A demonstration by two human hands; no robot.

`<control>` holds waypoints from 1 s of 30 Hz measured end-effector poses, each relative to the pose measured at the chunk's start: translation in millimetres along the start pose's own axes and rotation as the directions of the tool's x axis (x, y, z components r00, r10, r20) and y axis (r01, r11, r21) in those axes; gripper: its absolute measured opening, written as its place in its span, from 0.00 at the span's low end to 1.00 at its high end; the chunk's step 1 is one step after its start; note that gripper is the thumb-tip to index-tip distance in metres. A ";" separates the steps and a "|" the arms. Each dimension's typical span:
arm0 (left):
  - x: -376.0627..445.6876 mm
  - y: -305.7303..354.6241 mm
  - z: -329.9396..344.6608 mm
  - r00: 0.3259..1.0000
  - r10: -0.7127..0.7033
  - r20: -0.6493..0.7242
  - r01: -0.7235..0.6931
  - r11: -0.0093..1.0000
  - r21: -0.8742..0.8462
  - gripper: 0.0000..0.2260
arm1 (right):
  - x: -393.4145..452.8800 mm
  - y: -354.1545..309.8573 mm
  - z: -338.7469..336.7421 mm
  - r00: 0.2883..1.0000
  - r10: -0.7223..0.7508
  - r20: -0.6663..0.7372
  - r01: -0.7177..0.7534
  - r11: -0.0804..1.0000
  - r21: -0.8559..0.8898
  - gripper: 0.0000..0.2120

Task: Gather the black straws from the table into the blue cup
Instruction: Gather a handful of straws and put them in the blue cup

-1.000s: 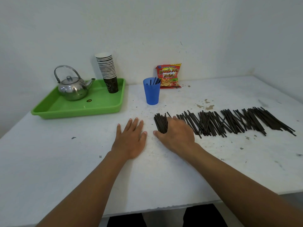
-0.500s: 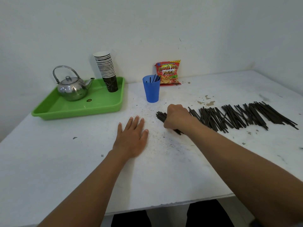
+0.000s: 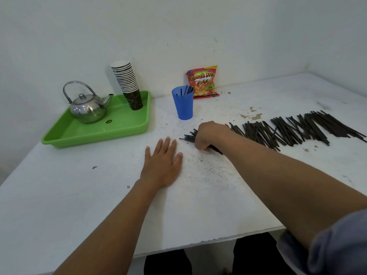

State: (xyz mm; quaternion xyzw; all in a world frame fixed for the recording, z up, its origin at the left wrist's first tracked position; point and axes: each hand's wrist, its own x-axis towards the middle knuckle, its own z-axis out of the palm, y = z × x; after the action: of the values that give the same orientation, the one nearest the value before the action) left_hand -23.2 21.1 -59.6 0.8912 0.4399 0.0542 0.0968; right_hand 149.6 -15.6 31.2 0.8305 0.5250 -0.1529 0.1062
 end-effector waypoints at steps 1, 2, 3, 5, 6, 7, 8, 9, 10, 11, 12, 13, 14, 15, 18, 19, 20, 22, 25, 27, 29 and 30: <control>0.3 -0.2 0.3 1.000 0.000 -0.001 0.000 1.000 0.001 0.28 | 1.2 0.1 2.2 1.000 -0.001 -0.007 0.001 1.000 0.010 0.11; 0.5 -0.5 0.6 1.000 0.000 -0.001 0.000 1.000 0.001 0.28 | 2.1 -0.1 4.5 1.000 -0.003 -0.016 0.003 1.000 0.021 0.09; 0.6 -0.9 0.9 1.000 0.000 0.000 0.000 1.000 0.001 0.28 | 2.9 -0.4 6.9 0.999 -0.004 -0.032 0.005 1.000 0.030 0.09; 1.1 -1.6 1.5 1.000 0.002 -0.003 -0.002 1.000 0.003 0.28 | 3.9 -0.2 10.4 0.998 -0.014 -0.065 0.016 0.999 0.030 0.08; 1.4 -1.7 1.7 1.000 0.003 -0.004 -0.003 1.000 0.004 0.28 | 3.9 -0.2 11.1 0.997 -0.024 -0.073 0.026 0.999 0.022 0.08; 1.5 -1.8 1.9 1.000 0.004 -0.004 -0.004 1.000 0.007 0.28 | 3.4 -0.4 10.7 0.997 -0.036 -0.075 0.037 0.999 0.013 0.07; 1.6 -1.8 2.2 1.000 0.004 -0.005 -0.004 1.000 0.008 0.28 | 3.2 -0.8 10.0 0.996 -0.048 -0.076 0.048 0.999 0.000 0.07; 1.6 -1.7 2.3 1.000 0.004 -0.005 -0.004 1.000 0.008 0.28 | 3.6 -1.7 9.0 0.995 -0.059 -0.076 0.058 0.998 -0.013 0.06; 1.6 -1.7 2.4 1.000 0.003 -0.006 -0.003 1.000 0.007 0.28 | 4.4 -2.7 8.0 0.995 -0.066 -0.077 0.065 0.998 -0.022 0.06; 1.5 -1.8 2.4 1.000 0.003 -0.005 -0.003 1.000 0.007 0.28 | 5.0 -4.0 7.5 0.994 -0.068 -0.082 0.066 0.997 -0.026 0.06; 1.5 -1.6 2.4 1.000 0.002 -0.004 -0.002 1.000 0.008 0.28 | 6.0 -5.3 7.1 0.994 -0.065 -0.091 0.063 0.998 -0.028 0.06; 1.3 -1.3 2.4 1.000 0.003 -0.003 -0.003 1.000 0.007 0.28 | 7.2 -6.6 7.3 0.993 -0.062 -0.100 0.060 0.998 -0.030 0.06; 1.0 -0.9 2.4 1.000 0.004 -0.004 -0.004 1.000 0.004 0.28 | 8.4 -7.7 7.7 0.993 -0.064 -0.104 0.061 0.998 -0.029 0.05; 0.5 -0.7 2.2 1.000 0.005 -0.008 -0.005 1.000 0.001 0.28 | 10.1 -9.4 8.7 0.992 -0.066 -0.109 0.064 0.998 -0.023 0.04; 0.6 -1.3 1.9 1.000 0.008 -0.017 -0.008 1.000 -0.005 0.28 | 14.6 -16.0 14.7 0.992 -0.051 -0.115 0.056 0.998 0.041 0.06; 0.7 -1.5 1.9 1.000 0.008 -0.016 -0.008 1.000 -0.007 0.28 | 15.4 -18.7 16.2 0.992 -0.051 -0.114 0.056 0.997 0.045 0.07; 0.8 -1.6 2.0 1.000 0.008 -0.015 -0.008 1.000 -0.010 0.28 | 16.3 -20.7 17.4 0.992 -0.054 -0.113 0.058 0.998 0.036 0.07; 1.0 -2.0 2.1 1.000 0.009 -0.016 -0.009 1.000 -0.017 0.28 | 17.6 -21.6 17.0 0.991 -0.068 -0.112 0.071 0.997 0.016 0.08; 0.8 -2.8 1.7 1.000 0.010 -0.025 -0.011 0.999 -0.040 0.29 | 19.3 -17.7 14.7 0.987 -0.112 -0.116 0.113 0.994 0.008 0.09; 0.3 -2.9 1.4 0.999 0.013 -0.039 -0.015 0.998 -0.067 0.30 | 20.5 -14.9 16.6 0.979 -0.145 -0.146 0.145 0.989 -0.011 0.08; -0.4 -3.5 1.3 0.998 0.022 -0.066 -0.029 0.994 -0.101 0.30 | 21.7 -11.8 20.1 0.966 -0.169 -0.196 0.168 0.986 -0.023 0.07; -0.6 -3.5 1.2 0.996 0.029 -0.087 -0.040 0.990 -0.136 0.30 | 22.5 -9.4 22.0 0.959 -0.174 -0.225 0.177 0.984 -0.007 0.08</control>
State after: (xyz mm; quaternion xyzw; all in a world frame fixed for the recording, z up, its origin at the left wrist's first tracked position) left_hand -26.0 22.6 -61.6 0.8867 0.4233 0.1238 0.1385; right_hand 147.1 -0.1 2.3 0.7932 0.6044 -0.0700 0.0267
